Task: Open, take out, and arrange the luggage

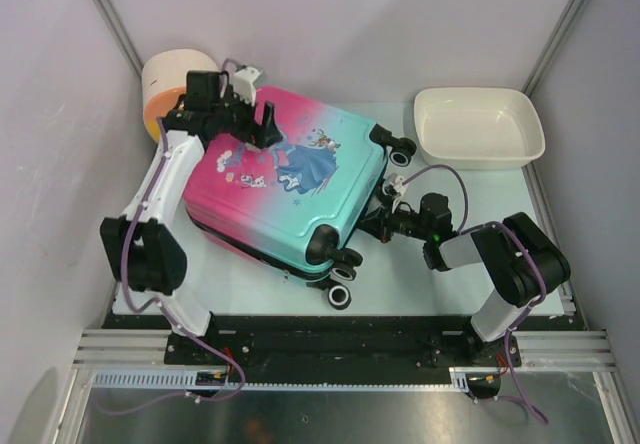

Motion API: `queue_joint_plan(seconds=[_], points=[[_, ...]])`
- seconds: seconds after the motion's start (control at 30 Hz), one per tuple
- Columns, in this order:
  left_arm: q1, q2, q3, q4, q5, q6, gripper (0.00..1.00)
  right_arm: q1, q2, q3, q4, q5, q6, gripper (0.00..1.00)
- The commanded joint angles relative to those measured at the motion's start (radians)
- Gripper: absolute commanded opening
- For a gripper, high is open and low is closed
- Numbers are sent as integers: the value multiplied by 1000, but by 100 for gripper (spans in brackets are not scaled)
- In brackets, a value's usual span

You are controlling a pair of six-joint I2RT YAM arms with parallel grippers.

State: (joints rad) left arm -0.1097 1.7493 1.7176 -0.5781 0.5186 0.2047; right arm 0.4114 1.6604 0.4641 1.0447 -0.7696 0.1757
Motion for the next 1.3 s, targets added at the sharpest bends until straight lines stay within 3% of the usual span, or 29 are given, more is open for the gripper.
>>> queue_joint_plan(seconds=[0.0, 0.1, 0.23, 0.27, 0.37, 0.43, 0.6, 0.73, 0.87, 0.97, 1.1, 1.27], points=[[-44, -158, -88, -178, 87, 27, 91, 33, -30, 19, 107, 70, -8, 0], [-44, -207, -139, -178, 80, 33, 92, 47, -25, 19, 115, 46, -18, 16], [-44, -228, -156, -177, 96, 24, 92, 47, -28, 18, 113, 41, -12, 45], [-44, -228, -158, -178, 101, 22, 92, 47, -31, 16, 109, 29, -12, 47], [-44, -229, -153, -177, 119, 12, 92, 43, -36, 8, 104, 27, -21, 39], [-45, -243, -139, -177, 142, 9, 92, 41, -36, 7, 98, 36, -31, 24], [-106, -309, -108, -178, 137, 51, 93, 41, -30, 7, 87, 61, -36, 0], [-258, -376, -127, -186, 3, 123, 94, 38, -39, 7, 83, 81, -21, 0], [-531, -410, -193, -209, -90, 250, 92, 41, -50, 7, 84, 90, 2, 0], [-683, -410, -223, -241, -74, 343, 92, 43, -53, 7, 66, 121, 5, 0], [-815, -387, -228, -305, -58, 438, 96, 35, -56, 7, 38, 174, -11, 0], [-924, -312, -219, -316, -54, 440, 98, 21, -51, 11, 9, 288, -42, 0]])
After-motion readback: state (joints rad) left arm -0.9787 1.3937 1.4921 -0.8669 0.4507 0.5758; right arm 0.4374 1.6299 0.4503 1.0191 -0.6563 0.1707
